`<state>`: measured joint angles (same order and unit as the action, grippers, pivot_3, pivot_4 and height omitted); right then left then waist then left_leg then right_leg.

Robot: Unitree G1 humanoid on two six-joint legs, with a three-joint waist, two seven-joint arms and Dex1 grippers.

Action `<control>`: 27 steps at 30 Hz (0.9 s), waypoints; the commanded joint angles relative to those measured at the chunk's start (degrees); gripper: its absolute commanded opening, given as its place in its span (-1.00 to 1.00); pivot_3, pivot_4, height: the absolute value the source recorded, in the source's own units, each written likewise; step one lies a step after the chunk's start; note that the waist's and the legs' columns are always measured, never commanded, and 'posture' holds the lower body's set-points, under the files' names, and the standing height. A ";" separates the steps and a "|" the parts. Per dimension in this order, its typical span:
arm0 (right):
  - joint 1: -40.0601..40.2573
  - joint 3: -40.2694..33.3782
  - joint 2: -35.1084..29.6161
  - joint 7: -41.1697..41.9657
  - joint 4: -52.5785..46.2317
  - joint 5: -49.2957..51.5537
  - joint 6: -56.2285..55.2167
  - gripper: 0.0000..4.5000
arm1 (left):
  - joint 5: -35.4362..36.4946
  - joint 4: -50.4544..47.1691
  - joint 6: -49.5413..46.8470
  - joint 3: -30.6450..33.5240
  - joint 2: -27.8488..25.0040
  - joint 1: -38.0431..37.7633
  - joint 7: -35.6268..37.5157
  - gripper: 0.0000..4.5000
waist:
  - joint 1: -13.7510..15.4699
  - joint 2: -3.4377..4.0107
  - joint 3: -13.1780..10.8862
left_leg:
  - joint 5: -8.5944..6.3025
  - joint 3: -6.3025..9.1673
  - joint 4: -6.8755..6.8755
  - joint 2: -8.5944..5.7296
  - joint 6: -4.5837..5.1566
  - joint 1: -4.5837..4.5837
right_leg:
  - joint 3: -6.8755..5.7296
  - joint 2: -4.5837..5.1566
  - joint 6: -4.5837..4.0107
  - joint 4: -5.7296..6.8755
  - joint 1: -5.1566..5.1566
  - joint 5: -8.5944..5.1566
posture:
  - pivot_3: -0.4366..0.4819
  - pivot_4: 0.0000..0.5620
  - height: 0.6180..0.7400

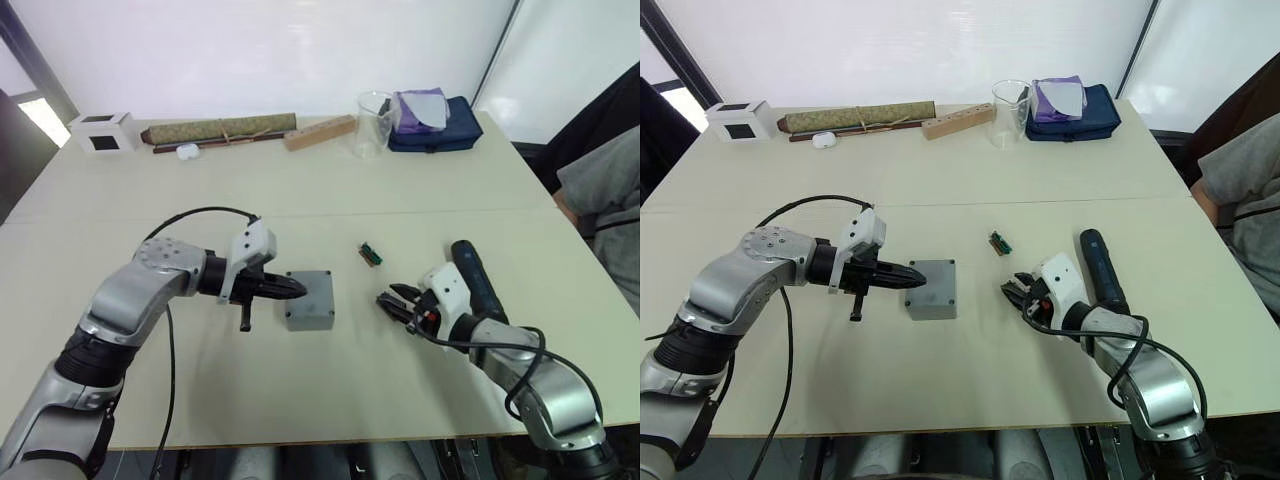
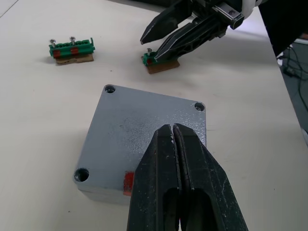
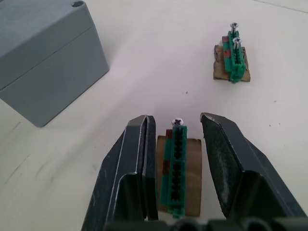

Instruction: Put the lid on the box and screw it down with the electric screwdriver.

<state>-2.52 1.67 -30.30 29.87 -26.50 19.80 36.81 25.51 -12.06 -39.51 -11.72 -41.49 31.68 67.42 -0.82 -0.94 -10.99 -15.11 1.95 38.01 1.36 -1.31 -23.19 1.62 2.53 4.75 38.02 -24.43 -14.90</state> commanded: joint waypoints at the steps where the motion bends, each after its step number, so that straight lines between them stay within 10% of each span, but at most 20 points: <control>1: -1.36 0.14 0.44 0.28 -0.23 -0.20 -1.06 -0.22 | -0.11 -1.34 1.03 0.58 -0.16 0.22 -0.22 -1.00 | -0.01 0.00 0.00 | 0.00 0.00 0.00 0.00 0.00 0.00 | 0.00 0.00 0.00 0.00 0.00 0.00 | -0.05 -0.47 1.00; 4: -1.68 0.74 0.20 0.46 0.09 -0.78 -1.17 -0.22 | -0.94 -0.98 1.95 0.20 -0.15 0.36 -0.36 -1.00 | 0.00 0.00 0.00 | 0.00 0.00 0.00 0.00 0.00 0.00 | 0.00 0.00 0.00 0.00 0.00 0.00 | -0.05 -0.47 1.00; 9: -1.73 0.80 0.26 0.45 0.23 -1.29 -1.39 -0.97 | -1.17 -0.75 2.28 0.19 0.06 0.44 -0.32 -1.00 | -0.03 0.00 0.00 | 0.00 0.00 0.00 0.00 0.00 0.01 | 0.00 -0.01 0.00 0.00 0.00 0.00 | -0.05 -0.47 1.00; 27: -6.05 -5.47 -2.27 0.96 -10.76 5.41 5.80 -0.97 | -0.50 6.39 2.55 3.98 0.26 2.86 -1.45 -1.00 | 0.01 0.00 0.00 | 0.00 0.02 0.00 0.00 0.00 0.00 | -0.01 -0.01 0.00 0.01 0.00 0.00 | -0.05 -0.47 1.00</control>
<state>-7.28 -1.86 -32.06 30.76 -33.71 23.17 41.58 24.31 -5.63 -37.85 -10.02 -41.50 33.37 66.24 -0.81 -0.94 -10.99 -15.11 1.96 38.01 1.36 -1.31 -23.20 1.60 2.53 4.76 38.03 -24.43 -14.90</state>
